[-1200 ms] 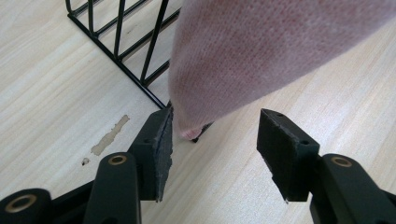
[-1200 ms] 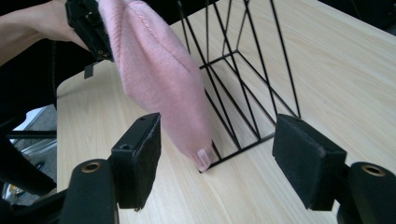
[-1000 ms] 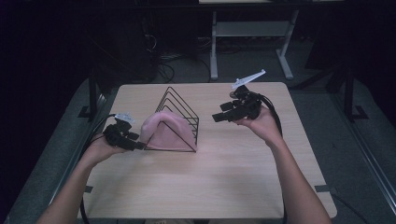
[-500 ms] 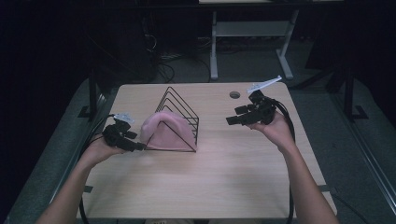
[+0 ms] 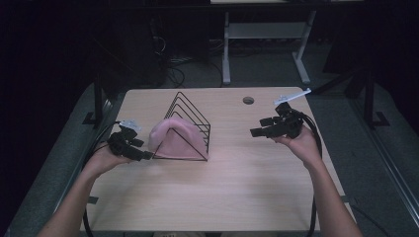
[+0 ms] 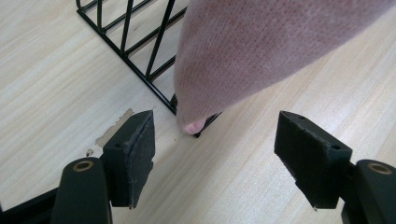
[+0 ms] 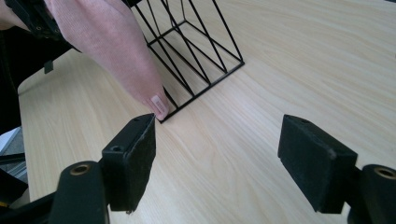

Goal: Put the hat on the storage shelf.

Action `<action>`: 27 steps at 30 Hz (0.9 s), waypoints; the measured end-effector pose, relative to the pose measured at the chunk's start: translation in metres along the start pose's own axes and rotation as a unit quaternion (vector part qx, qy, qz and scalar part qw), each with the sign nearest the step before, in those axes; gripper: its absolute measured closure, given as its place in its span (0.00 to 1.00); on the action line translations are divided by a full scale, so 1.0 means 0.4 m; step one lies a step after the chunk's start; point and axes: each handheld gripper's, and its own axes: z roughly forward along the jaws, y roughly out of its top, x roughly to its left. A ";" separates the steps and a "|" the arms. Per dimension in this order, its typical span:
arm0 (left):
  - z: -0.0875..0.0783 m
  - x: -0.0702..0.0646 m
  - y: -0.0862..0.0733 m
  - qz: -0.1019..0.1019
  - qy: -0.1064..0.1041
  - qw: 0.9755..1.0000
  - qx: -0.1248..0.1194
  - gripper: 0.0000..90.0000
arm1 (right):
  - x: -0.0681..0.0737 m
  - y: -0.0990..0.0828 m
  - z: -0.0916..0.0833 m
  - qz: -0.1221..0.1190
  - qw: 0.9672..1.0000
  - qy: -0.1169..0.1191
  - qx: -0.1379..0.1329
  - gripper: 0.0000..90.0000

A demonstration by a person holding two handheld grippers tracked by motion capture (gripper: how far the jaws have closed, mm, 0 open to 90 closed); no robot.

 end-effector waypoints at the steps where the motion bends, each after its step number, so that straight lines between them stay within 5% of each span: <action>1: 0.000 -0.001 -0.002 -0.001 0.001 1.000 0.000 0.32 | -0.004 -0.011 -0.006 0.003 1.000 -0.004 0.000 0.30; 27: 0.022 -0.017 -0.029 -0.004 0.001 1.000 -0.001 0.30 | -0.061 -0.207 -0.081 0.062 0.997 -0.044 -0.006 0.29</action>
